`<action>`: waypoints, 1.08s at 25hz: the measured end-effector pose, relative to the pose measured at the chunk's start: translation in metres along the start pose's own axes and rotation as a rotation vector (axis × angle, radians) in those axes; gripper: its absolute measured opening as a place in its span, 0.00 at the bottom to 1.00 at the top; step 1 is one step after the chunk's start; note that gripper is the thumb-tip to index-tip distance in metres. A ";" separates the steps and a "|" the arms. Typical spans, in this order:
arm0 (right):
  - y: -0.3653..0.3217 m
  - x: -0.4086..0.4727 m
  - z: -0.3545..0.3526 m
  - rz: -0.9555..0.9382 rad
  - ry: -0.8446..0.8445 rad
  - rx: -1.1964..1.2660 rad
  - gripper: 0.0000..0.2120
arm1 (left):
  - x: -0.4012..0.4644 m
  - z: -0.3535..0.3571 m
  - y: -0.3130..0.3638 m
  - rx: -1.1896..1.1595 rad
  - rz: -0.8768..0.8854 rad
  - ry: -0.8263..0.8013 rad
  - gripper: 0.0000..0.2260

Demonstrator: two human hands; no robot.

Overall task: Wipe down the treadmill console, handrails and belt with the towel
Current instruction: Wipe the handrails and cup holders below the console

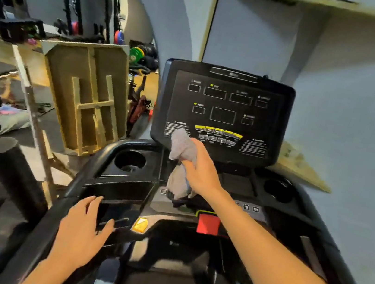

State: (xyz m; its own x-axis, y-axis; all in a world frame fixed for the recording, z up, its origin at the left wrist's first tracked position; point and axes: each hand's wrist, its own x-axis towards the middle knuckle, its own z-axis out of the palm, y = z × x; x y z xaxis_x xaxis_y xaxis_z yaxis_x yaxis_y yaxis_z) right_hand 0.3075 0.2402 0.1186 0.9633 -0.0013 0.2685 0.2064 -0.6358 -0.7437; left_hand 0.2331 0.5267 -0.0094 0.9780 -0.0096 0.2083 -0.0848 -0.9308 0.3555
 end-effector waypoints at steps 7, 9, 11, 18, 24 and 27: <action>0.133 -0.063 -0.174 0.224 0.278 -0.314 0.25 | 0.064 0.069 0.172 0.056 0.416 -0.139 0.33; 0.181 -0.089 -0.212 0.346 0.283 -0.626 0.28 | 0.068 0.088 0.211 0.086 0.465 -0.175 0.33; 0.227 -0.117 -0.236 0.498 0.251 -0.796 0.31 | 0.071 0.104 0.247 0.099 0.518 -0.213 0.35; 0.315 -0.151 -0.228 0.658 0.100 -0.778 0.41 | 0.090 0.152 0.340 0.183 0.649 -0.287 0.33; 0.348 -0.095 -0.244 0.652 0.015 -0.620 0.37 | 0.108 0.167 0.375 0.183 0.672 -0.292 0.33; 0.367 -0.063 -0.256 0.642 -0.068 -0.491 0.38 | 0.117 0.171 0.385 0.181 0.706 -0.330 0.34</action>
State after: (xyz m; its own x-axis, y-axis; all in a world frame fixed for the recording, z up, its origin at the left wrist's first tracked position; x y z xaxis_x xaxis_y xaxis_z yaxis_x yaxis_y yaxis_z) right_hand 0.2788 -0.1904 -0.0148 0.8800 -0.4439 -0.1687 -0.4736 -0.7933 -0.3826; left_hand 0.3476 0.1042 -0.0040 0.7128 -0.7002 0.0388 -0.7007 -0.7088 0.0813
